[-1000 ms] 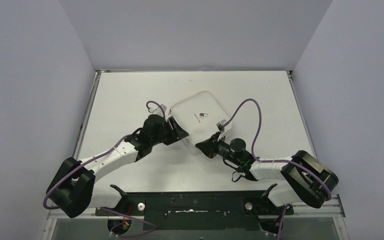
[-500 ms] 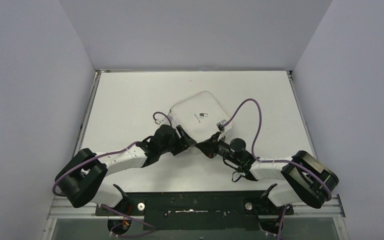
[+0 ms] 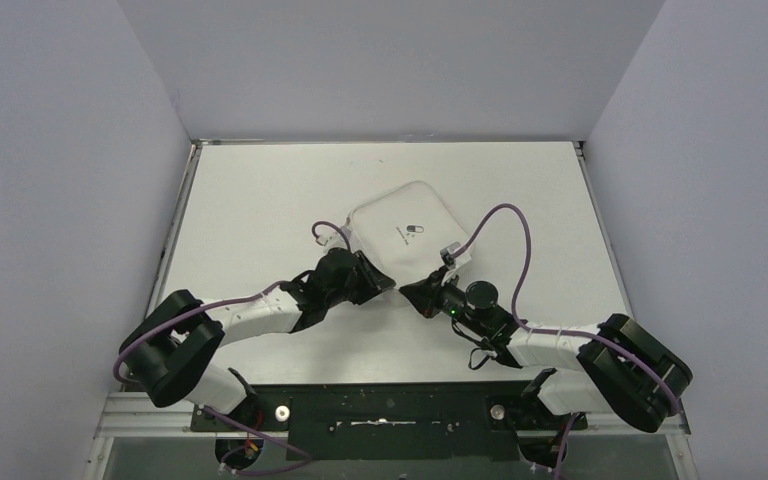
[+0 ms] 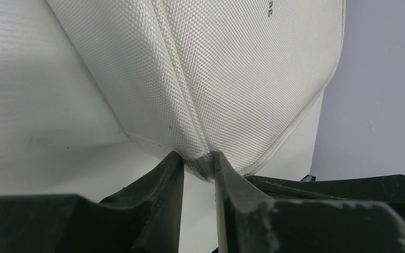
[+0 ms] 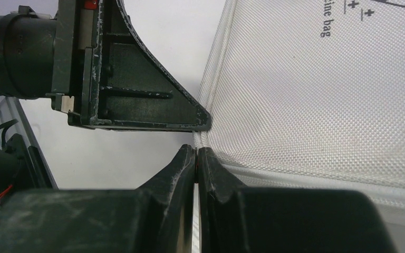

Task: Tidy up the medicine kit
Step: Zip the medicine box at the center of the board.

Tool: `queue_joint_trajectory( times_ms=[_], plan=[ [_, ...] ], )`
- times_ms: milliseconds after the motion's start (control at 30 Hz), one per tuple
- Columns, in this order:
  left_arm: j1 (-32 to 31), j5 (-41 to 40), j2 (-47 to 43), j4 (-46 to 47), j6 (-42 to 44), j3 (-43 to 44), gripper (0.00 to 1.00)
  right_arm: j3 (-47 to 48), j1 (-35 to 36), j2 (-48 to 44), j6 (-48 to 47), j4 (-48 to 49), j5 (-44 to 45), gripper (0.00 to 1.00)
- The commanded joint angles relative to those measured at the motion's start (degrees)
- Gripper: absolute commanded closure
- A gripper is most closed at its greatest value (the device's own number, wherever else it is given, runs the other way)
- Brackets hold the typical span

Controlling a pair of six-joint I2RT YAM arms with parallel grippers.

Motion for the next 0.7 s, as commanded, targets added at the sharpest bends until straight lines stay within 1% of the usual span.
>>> queue_joint_trajectory(
  times_ms=[0, 167, 267, 300, 400, 500, 600, 667],
  plan=[
    [3.22, -4.28, 2.07, 0.68, 4.32, 0.49, 0.83, -3.26, -0.47, 1.61, -3.77, -6.24, 1.98, 1.0],
    [3.91, -4.61, 3.68, -1.04, 6.92, 2.9, 0.82, -3.62, -0.54, 2.56, -3.57, -4.97, 2.11, 1.0],
    [4.48, -2.45, 4.57, -0.29, 6.83, 3.59, 0.79, -3.95, -0.47, 2.68, -4.53, -2.84, 1.86, 1.0],
    [4.54, -1.78, 4.47, -0.36, 7.04, 4.31, 0.78, -3.55, -0.47, 2.9, -5.22, -2.54, 1.72, 1.0],
    [3.55, -2.95, 3.93, -3.14, 7.83, 6.82, 0.67, -1.53, -0.46, 3.39, -6.9, -2.49, 0.92, 1.0],
    [3.54, -1.31, 4.71, -2.5, 5.21, 7.19, 0.59, -0.07, -0.4, 3.85, -7.62, -1.68, 0.43, 1.0],
    [2.92, -0.42, 6.28, -1.64, 3.36, 7.17, 0.59, 0.41, -0.38, 4.73, -8.54, -0.64, 0.67, 1.0],
    [2.64, -0.4, 7.69, -1.4, 2.99, 7.26, 0.65, 0.55, -0.45, 5.36, -8.49, -0.16, 0.78, 1.0]
  ],
)
